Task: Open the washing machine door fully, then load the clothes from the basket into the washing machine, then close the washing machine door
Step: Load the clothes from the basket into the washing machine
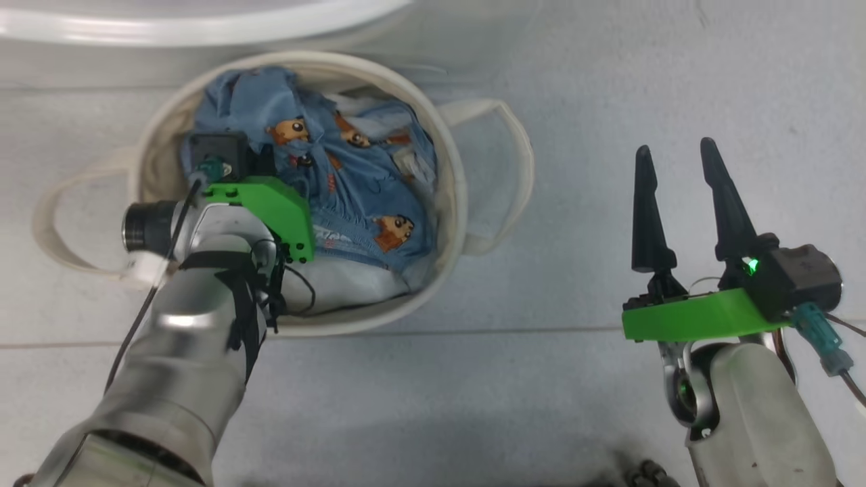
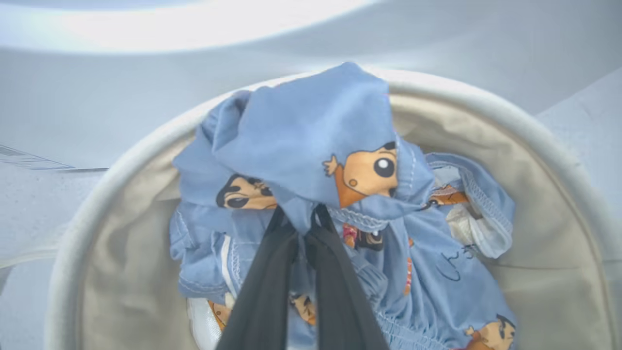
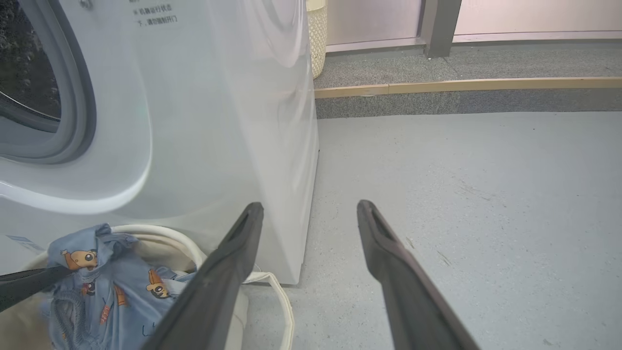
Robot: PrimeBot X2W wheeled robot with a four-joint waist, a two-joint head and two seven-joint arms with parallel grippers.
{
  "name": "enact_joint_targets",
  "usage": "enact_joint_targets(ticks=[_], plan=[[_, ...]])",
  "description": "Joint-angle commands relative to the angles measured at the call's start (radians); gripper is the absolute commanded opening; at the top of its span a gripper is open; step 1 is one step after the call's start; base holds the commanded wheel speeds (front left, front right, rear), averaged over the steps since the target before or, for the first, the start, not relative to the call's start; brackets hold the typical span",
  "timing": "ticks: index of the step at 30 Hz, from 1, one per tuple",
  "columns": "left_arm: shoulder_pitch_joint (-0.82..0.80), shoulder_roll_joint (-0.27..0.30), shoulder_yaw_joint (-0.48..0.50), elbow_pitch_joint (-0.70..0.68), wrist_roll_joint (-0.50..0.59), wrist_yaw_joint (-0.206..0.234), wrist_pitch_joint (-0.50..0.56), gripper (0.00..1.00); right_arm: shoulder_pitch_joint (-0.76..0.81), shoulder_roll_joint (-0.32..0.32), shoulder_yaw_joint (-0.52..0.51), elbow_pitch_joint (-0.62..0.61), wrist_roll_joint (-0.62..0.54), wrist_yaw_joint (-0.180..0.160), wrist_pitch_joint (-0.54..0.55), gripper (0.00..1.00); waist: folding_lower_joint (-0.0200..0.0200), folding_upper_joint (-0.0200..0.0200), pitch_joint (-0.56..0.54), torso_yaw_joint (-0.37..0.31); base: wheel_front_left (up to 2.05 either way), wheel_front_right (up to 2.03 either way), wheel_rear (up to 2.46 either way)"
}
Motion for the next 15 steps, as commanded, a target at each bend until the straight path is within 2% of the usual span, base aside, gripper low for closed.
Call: enact_joint_targets(ticks=[1, 3, 8, 11, 15], plan=[[0.019, 0.024, 0.028, -0.023, -0.014, -0.008, -0.025, 0.0, 0.016, -0.002, 0.03, -0.028, 0.007, 0.001, -0.012, 1.0, -0.0001, 0.0, -0.04, 0.024, 0.0, 0.0, 0.0], [0.032, 0.037, 0.064, -0.08, -0.028, -0.023, -0.045, 0.0, 0.018, -0.002, 0.035, -0.032, 0.011, 0.001, -0.012, 1.0, -0.0001, 0.0, -0.075, 0.039, 0.0, 0.0, 0.0], [0.175, 0.092, 0.179, -0.375, 0.062, -0.021, -0.046, 0.0, 0.039, -0.002, 0.02, -0.011, 0.015, 0.001, -0.012, 1.0, -0.0001, 0.0, -0.182, 0.072, 0.0, 0.0, 0.0], [0.288, 0.092, 0.257, -0.519, 0.129, -0.034, -0.047, 0.0, 0.063, -0.002, 0.006, 0.006, 0.024, 0.001, -0.012, 1.0, -0.0001, 0.0, -0.255, 0.09, 0.0, 0.0, 0.0], [0.431, 0.069, 0.363, -0.68, 0.188, -0.091, -0.047, 0.0, 0.103, -0.002, 0.001, 0.025, 0.034, 0.001, -0.012, 1.0, -0.0001, 0.0, -0.348, 0.111, 0.0, 0.0, 0.0]])
